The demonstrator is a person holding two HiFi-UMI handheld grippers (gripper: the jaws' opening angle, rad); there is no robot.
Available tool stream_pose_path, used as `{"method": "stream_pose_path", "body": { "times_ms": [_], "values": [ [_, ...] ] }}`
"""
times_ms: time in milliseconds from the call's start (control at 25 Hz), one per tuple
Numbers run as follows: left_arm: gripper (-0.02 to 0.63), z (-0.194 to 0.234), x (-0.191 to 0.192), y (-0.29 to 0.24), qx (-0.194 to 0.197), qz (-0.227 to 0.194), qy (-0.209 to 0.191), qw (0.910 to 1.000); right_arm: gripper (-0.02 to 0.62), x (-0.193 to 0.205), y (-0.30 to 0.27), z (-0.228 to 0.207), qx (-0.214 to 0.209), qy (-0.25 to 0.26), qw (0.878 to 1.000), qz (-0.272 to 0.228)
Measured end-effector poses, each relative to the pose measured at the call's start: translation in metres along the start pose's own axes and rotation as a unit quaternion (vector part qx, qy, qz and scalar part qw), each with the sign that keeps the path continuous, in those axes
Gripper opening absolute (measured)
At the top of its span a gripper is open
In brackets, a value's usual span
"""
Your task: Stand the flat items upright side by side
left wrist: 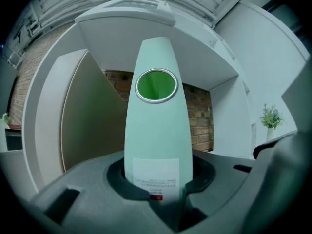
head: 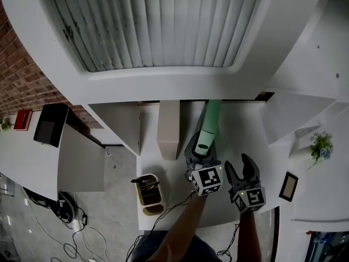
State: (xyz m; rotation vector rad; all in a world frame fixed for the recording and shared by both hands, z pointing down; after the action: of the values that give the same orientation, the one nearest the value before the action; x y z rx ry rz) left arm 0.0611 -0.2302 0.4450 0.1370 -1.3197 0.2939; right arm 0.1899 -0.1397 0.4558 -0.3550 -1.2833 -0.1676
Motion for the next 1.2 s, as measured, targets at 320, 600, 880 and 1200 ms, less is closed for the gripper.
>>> {"method": "stream_pose_path", "body": {
  "times_ms": [320,600,880,1200],
  "values": [
    [0.127,0.011,0.005,-0.005,-0.043,-0.011,0.005,0.999,0.275,0.003,-0.005,0.001,-0.006,0.004,1.0,0.008],
    [0.132,0.018,0.007,-0.005,-0.065,-0.019,0.007,0.9977,0.275,0.002,-0.026,0.003,-0.011,-0.001,1.0,0.002],
    [0.135,0.03,0.006,-0.007,-0.095,-0.034,0.021,0.9946,0.273,0.008,-0.032,0.005,-0.015,-0.018,1.0,0.004],
    [0.149,0.039,0.01,-0.009,-0.113,-0.042,0.028,0.9923,0.268,0.015,-0.031,0.007,-0.022,-0.02,0.999,0.011]
  ]
}}
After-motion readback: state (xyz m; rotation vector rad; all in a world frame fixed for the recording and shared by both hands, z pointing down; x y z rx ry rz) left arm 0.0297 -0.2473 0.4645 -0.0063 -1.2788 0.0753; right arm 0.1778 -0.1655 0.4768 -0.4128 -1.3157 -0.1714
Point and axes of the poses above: the fingertips, and each gripper's own axes: y backward along the fingers, z to its left, x out of its underside, the point moved 4 cm from there along y, backward along the fingers, and after that the axes turned 14 degrees about y, right-handed, at the moved point
